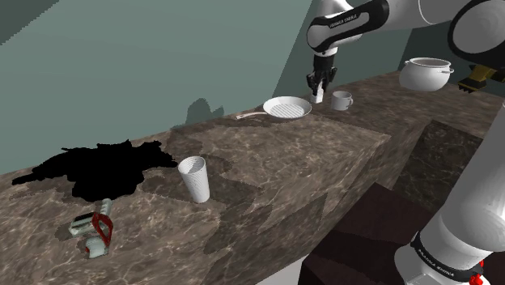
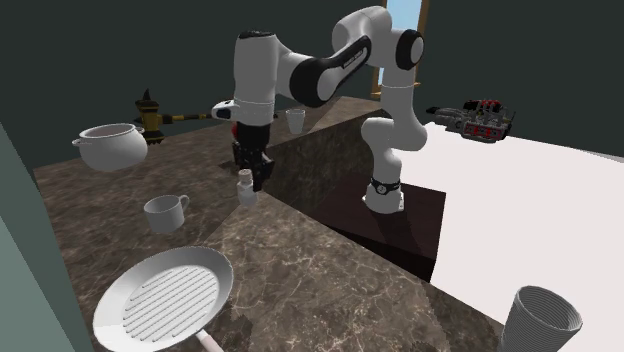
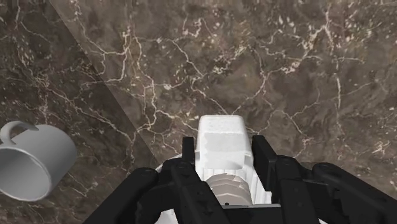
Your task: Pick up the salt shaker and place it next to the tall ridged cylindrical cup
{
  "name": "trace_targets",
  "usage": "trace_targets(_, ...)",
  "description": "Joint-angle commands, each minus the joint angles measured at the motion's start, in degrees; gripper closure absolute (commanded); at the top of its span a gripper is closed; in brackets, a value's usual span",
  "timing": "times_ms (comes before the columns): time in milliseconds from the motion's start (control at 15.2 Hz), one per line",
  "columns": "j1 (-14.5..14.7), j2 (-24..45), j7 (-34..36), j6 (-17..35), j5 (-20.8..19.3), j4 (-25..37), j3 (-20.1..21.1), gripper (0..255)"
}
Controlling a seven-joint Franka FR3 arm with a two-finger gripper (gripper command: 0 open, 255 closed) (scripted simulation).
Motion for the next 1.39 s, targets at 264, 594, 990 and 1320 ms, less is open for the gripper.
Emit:
trace_targets(264, 0.0, -0.3, -0.4, -4.6, 0.1, 4.2, 0.0, 255)
trace_targets(594, 0.0, -0.3, -0.8, -8.4, 0.2, 8.1, 0.0, 255)
trace_targets(990, 3.0, -3.0, 4.7, -9.7, -1.1, 6.2, 2.3, 255)
trace_targets(1320, 6.6, -5.2, 11.6, -10.1, -2.1, 3.8, 5.4, 255)
